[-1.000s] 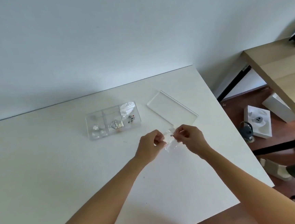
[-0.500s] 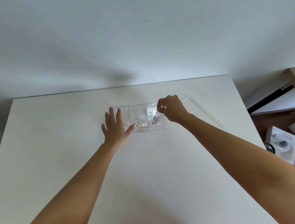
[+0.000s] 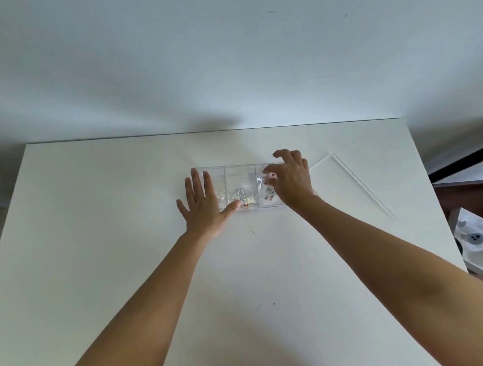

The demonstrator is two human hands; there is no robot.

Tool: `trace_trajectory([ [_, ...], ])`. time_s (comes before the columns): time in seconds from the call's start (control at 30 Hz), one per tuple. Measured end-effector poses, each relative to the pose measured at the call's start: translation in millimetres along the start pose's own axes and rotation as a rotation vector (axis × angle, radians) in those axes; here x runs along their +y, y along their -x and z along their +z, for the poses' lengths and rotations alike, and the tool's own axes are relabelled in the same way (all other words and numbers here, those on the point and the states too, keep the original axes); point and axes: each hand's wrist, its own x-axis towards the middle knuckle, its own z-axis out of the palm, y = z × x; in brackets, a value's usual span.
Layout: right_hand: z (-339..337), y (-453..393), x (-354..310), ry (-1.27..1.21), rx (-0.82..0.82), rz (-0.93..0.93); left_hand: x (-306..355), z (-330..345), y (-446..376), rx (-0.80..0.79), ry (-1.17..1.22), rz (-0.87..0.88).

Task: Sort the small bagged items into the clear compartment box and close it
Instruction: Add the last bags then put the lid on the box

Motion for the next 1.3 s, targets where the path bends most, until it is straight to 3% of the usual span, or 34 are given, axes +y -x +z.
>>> trace_trajectory([
  [0.23, -5, 1, -1, 0.049, -0.129, 0.067, 1, -1, 0, -0.007, -0.002, -0.005],
  [0.53, -29, 33, 12, -0.204, 0.11, 0.049, 11, -5, 6, 0.129, 0.091, 0.024],
  [0.77, -40, 81, 58, -0.315, 0.21, 0.285, 86, 0, 12, 0.257, 0.107, 0.312],
  [0.97, -41, 135, 97, -0.348, 0.317, 0.528, 158, 35, 13, 0.038, 0.175, 0.531],
  [1.17, -33, 172, 121, -0.476, 0.235, 0.695, 192, 71, -2, -0.145, 0.04, 0.382],
  [1.3, -30, 181, 127, -0.568, 0.17, 0.707, 199, 76, -13, -0.224, -0.12, 0.241],
])
